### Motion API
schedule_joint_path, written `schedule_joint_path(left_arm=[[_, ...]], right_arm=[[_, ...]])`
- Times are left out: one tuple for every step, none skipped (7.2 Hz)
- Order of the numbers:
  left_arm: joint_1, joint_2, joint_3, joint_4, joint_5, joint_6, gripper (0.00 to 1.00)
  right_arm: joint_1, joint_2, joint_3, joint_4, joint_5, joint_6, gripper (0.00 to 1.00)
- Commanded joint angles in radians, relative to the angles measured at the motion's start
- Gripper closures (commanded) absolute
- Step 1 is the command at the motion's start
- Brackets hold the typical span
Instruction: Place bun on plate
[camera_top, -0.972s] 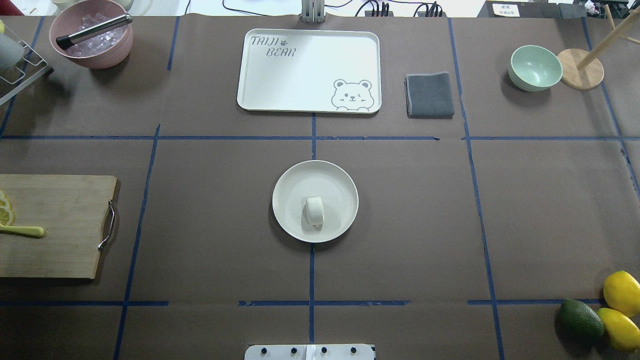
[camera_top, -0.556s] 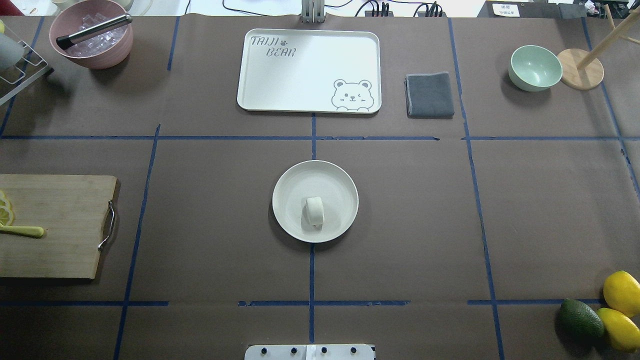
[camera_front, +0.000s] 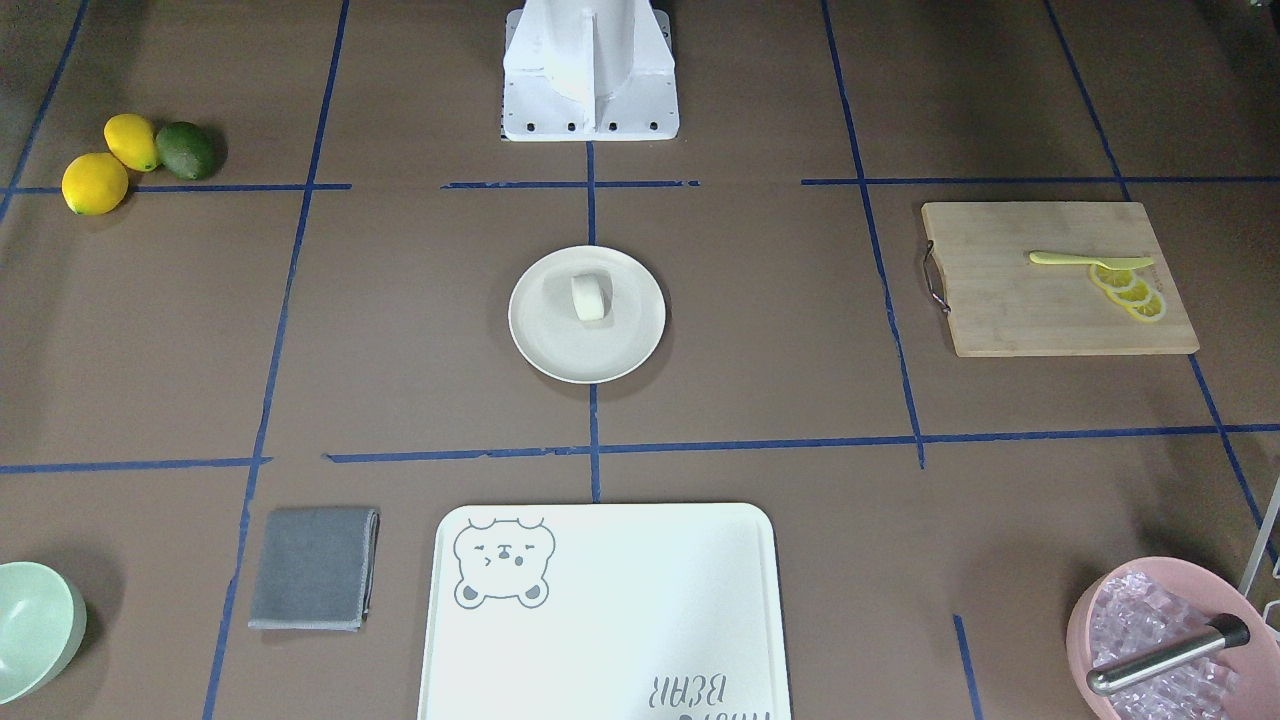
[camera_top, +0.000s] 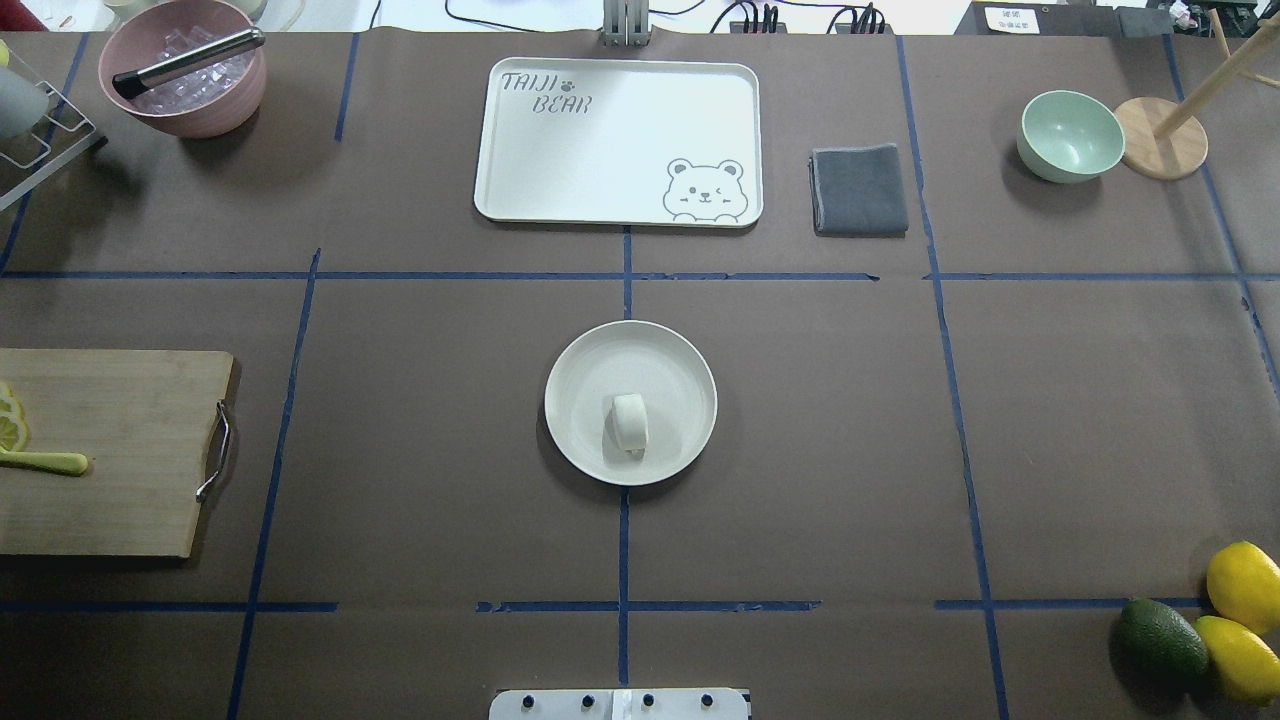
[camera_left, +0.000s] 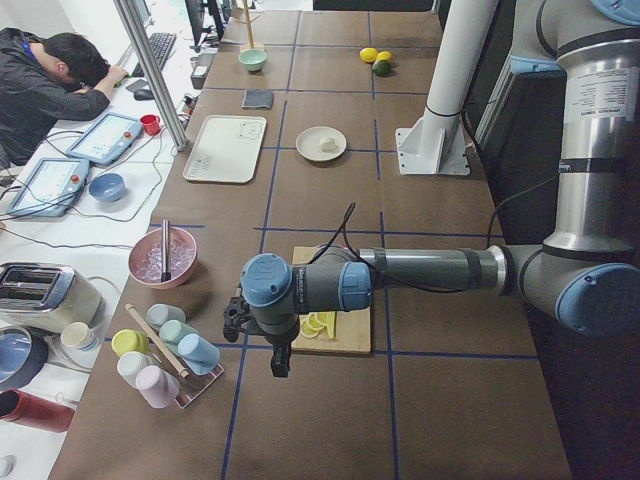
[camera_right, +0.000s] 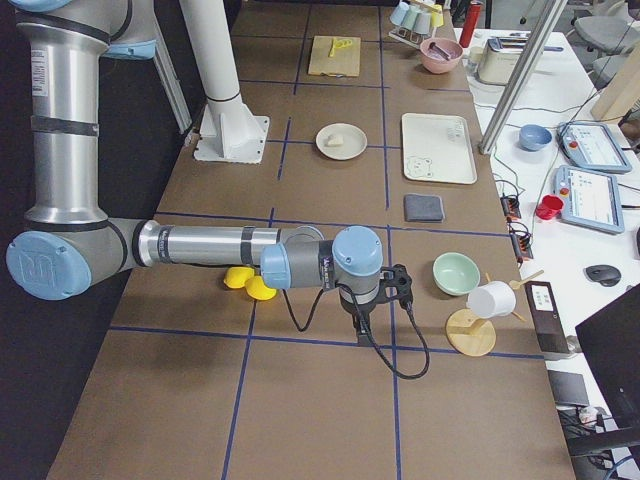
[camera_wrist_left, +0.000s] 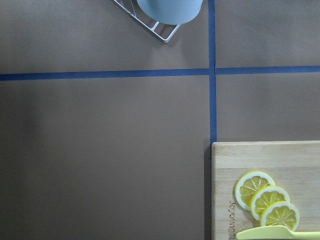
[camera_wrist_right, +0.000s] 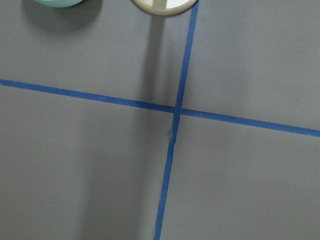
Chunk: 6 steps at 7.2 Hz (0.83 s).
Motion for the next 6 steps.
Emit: schedule_joint_path(left_arm=[[0.000,0.000,-0.002,0.000,0.000,0.000,0.00],[0.000,0.000,-0.002,0.000,0.000,0.000,0.00],[0.000,-0.001,-0.003,0.000,0.000,0.000,0.00],[0.000,-0.002,-0.003,0.000,0.000,0.000,0.00],[0.000,-0.002,-0.003,0.000,0.000,0.000,0.00],[0.000,-0.002,-0.003,0.000,0.000,0.000,0.00]], right_arm=[[0.000,-0.005,0.000,-0.009,0.018,0.002,0.00],[0.000,-0.014,-0.001,-0.011,0.017,0.002,0.00],[0.000,-0.025,-0.006,-0.011,0.014,0.003,0.00],[0.000,-0.037,-0.009,-0.011,0.011,0.003,0.00],[0.000,-0.043,-0.012,-0.011,0.008,0.003,0.00],[0.000,-0.046,-0.010,-0.009,0.005,0.032,0.00]])
